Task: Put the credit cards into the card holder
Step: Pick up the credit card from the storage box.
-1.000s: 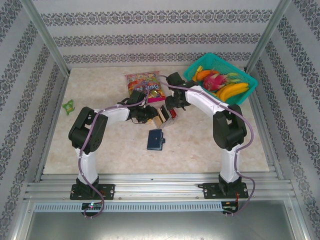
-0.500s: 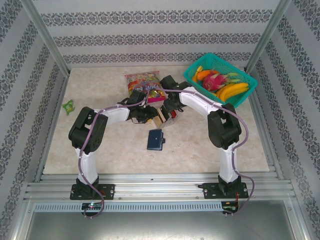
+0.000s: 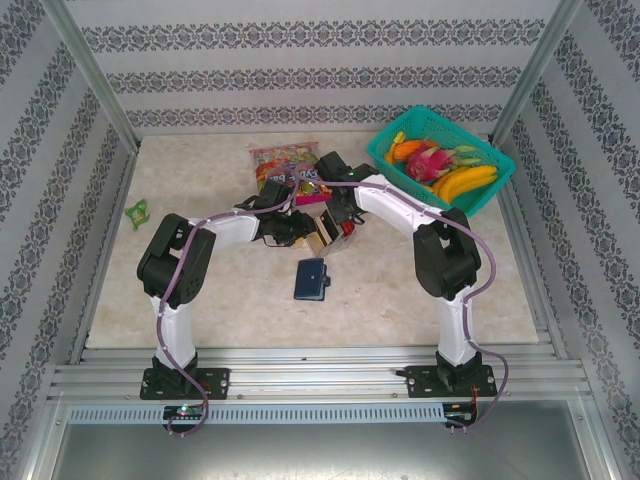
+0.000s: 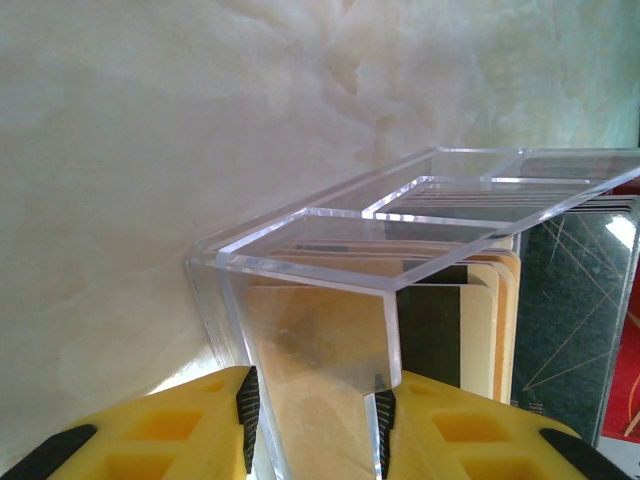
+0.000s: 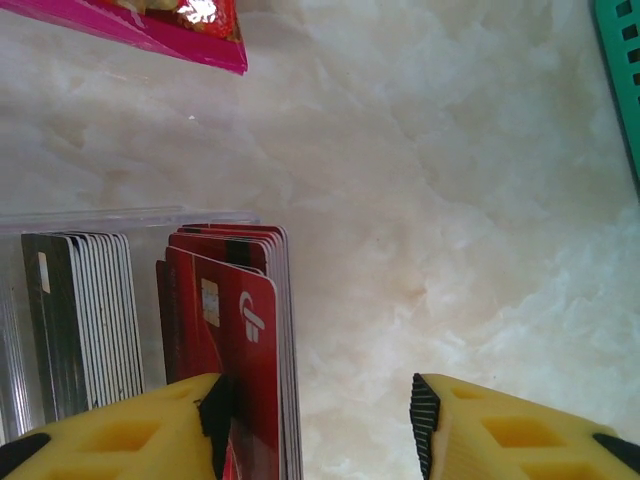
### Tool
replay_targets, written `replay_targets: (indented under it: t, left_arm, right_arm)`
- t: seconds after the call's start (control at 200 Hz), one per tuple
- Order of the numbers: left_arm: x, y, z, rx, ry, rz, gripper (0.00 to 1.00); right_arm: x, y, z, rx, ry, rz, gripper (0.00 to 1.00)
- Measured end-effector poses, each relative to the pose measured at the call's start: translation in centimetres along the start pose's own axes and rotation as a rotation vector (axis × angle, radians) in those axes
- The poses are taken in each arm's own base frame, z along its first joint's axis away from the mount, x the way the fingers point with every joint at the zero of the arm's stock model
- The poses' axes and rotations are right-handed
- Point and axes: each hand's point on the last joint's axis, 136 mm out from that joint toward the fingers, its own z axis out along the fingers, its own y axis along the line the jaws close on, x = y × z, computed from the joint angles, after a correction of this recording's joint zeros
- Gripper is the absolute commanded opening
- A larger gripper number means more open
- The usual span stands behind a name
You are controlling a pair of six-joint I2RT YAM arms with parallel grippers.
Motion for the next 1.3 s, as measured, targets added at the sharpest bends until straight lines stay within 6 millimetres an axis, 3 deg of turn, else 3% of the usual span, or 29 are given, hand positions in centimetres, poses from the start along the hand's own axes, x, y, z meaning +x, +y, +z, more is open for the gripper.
replay_targets:
  t: [0.335,0.5,0.774,0.994,1.304]
  left_arm:
    - [0.0,0.0,0.0,0.002,0.002,0.0,0.38]
    - [0.0,0.0,0.0,0.002,0.002,0.0,0.38]
    - [0.0,0.0,0.0,0.002,0.003,0.0,0.38]
    - [0.0,0.0,0.0,0.002,0.003,0.0,0.38]
    - [0.1,0.0,-0.1,-0.001,0.005,-0.001,0.41]
  right_arm:
    - [-0.4,-0.1,-0.4,0.002,-0.008,-0.013,0.37]
    - [-0.4,0.2,-0.6,0.0,-0.008,-0.023,0.22]
    - [-0.8,0.5,-1.2,-0.012,-0.015,-0.023,0.07]
    - [-1.1,1.8,-2.9,-0.088,-0.03,0.007,0.03]
    - [-1.2,2.3,-5.3,-0.133,-0.04,0.176,0.0]
